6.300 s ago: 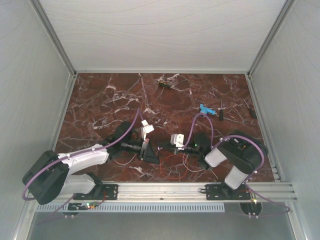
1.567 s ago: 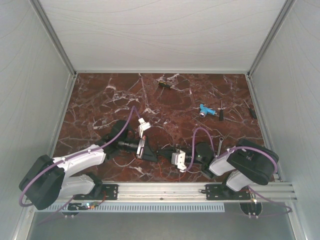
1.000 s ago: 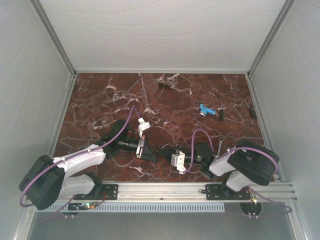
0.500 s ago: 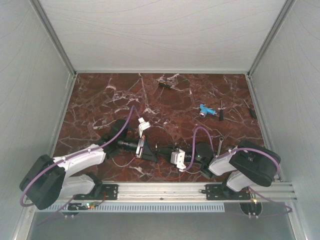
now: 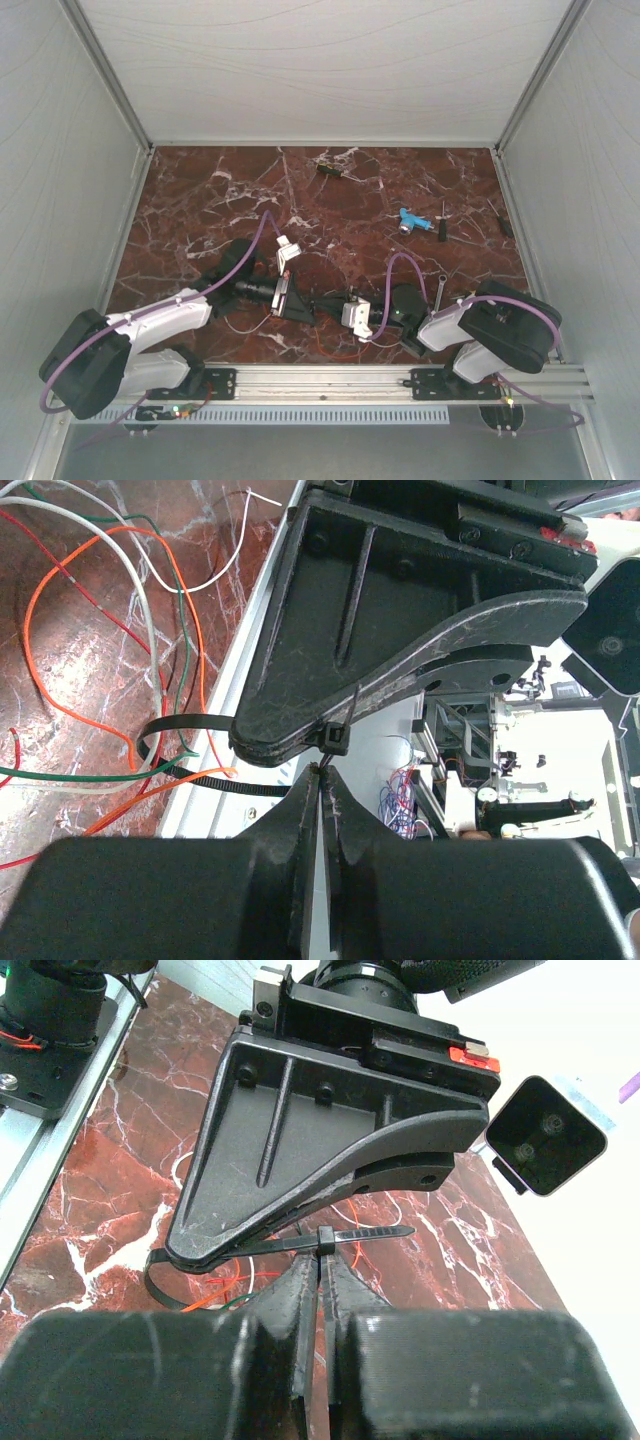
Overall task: Zip-tie the wires
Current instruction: Tie the cable at the center of the board.
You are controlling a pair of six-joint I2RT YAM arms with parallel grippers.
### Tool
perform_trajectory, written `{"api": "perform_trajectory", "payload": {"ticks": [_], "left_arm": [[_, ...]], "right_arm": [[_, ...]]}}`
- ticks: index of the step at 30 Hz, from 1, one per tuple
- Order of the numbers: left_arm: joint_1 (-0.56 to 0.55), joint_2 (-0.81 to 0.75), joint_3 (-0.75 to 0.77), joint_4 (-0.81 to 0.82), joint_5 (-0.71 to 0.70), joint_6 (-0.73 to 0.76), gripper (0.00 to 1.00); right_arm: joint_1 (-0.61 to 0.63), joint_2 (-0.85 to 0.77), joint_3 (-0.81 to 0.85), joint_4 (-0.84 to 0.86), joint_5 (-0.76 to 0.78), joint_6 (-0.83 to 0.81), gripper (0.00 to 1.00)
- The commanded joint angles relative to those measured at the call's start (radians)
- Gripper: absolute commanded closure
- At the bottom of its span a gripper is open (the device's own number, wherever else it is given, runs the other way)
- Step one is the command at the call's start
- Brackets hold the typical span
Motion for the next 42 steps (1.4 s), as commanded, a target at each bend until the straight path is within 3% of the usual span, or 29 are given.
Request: {"api": "perform_trajectory", "payload": {"ticks": [1, 24, 34, 38, 42], "left_arm": [[0.004, -0.019, 0.010, 0.037, 0.004, -0.017, 1.00], [0.055, -0.012, 0.039, 0.033, 0.021, -0.031, 1.00], [0.076, -0.006, 0.046, 0.007, 0.009, -0.022, 1.00], [0.076, -0.017, 0.061, -0.086, -0.016, 0.029, 1.00], [0.076, -0.030, 0.063, -0.114, -0.035, 0.045, 0.81]], "right_arm": [[0.009, -0.016, -0.002, 0.109, -0.030, -0.032, 1.00], [0.092, 0.038, -0.021, 0.073, 0.049, -0.253, 1.00], [0.096, 0.046, -0.019, 0.070, 0.054, -0.255, 1.00], [0.096, 0.052, -0.014, 0.076, 0.079, -0.238, 1.00], [0.096, 0.056, -0.007, 0.076, 0.088, -0.221, 1.00]]}}
